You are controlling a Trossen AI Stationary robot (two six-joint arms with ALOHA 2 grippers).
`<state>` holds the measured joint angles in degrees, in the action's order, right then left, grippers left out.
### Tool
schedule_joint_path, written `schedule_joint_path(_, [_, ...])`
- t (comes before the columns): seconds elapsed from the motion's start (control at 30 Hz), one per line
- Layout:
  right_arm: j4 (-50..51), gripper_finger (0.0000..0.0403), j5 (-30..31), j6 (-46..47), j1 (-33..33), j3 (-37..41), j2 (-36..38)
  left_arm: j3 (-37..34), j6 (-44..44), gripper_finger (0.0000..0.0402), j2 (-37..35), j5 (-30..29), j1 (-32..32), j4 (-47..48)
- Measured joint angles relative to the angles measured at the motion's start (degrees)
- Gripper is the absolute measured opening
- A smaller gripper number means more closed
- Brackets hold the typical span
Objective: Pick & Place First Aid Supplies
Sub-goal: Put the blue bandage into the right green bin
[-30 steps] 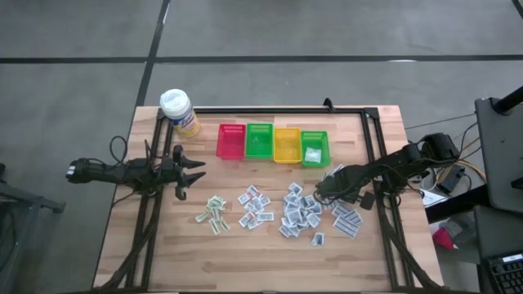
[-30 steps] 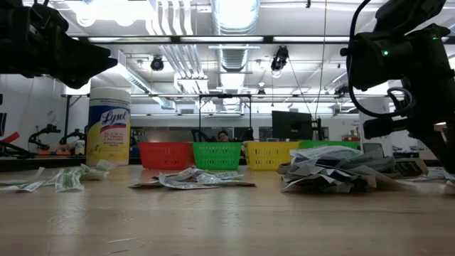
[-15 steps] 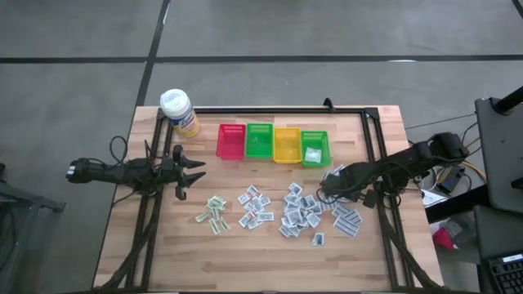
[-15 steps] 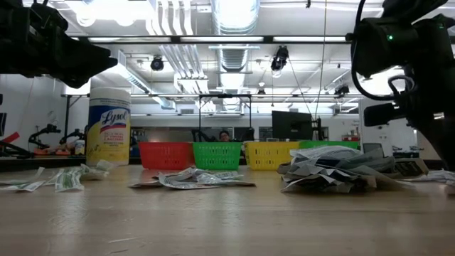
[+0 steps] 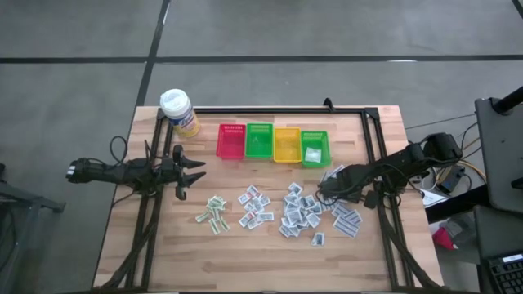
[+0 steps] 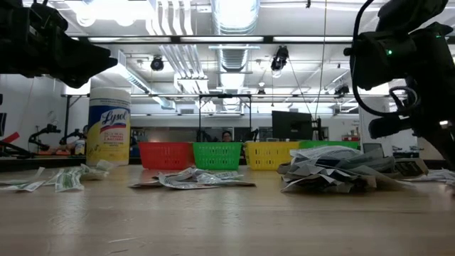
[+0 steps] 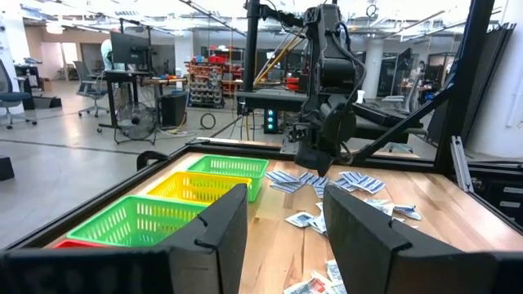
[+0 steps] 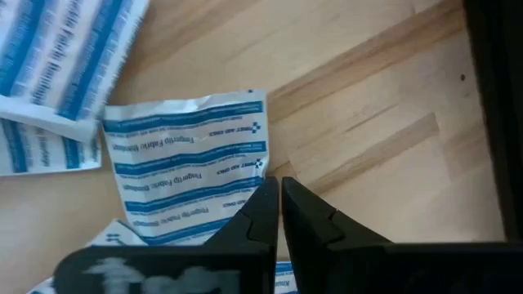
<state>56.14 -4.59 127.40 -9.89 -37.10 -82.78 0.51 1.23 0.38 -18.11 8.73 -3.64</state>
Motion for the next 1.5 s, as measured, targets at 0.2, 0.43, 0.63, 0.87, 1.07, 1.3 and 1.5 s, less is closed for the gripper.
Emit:
schedule_joint_path(0.2, [0.1, 0.0067, -0.9, 2.6, 0.0, 0.0, 0.4, 0.0, 0.0, 0.0158, 0.0, 0.0, 0.0, 0.0])
schedule_joint_path(0.43, [0.8, 0.01, -1.3, 1.1, 0.0, -1.5, 1.0, 0.0, 0.0, 0.0158, 0.0, 0.0, 0.0, 0.0])
schedule_joint_path(0.63, [1.0, 0.0112, -1.1, 2.0, 0.0, -2.2, 1.4, 0.0, 0.0, 0.0158, 0.0, 0.0, 0.0, -0.1])
schedule_joint_path(0.87, [-2.1, 0.0107, 3.3, 6.4, 0.1, -0.3, -1.1, 0.0, 0.0, 0.0158, 0.0, 0.0, 0.0, -0.1])
schedule_joint_path(1.07, [-5.3, 0.0104, 3.6, 7.3, 0.2, 0.7, -4.8, 0.0, 0.0, 0.0158, 0.0, 0.0, 0.0, -0.1])
schedule_joint_path(1.3, [-5.2, 0.0073, 3.7, 5.5, 0.2, 0.7, -4.3, 0.0, 0.0, 0.0158, 0.0, 0.0, 0.0, -0.1])
schedule_joint_path(1.5, [-4.3, 0.0015, 3.5, 3.0, 0.2, 0.8, -3.5, 0.0, 0.0, 0.0158, 0.1, 0.0, 0.0, -0.1])
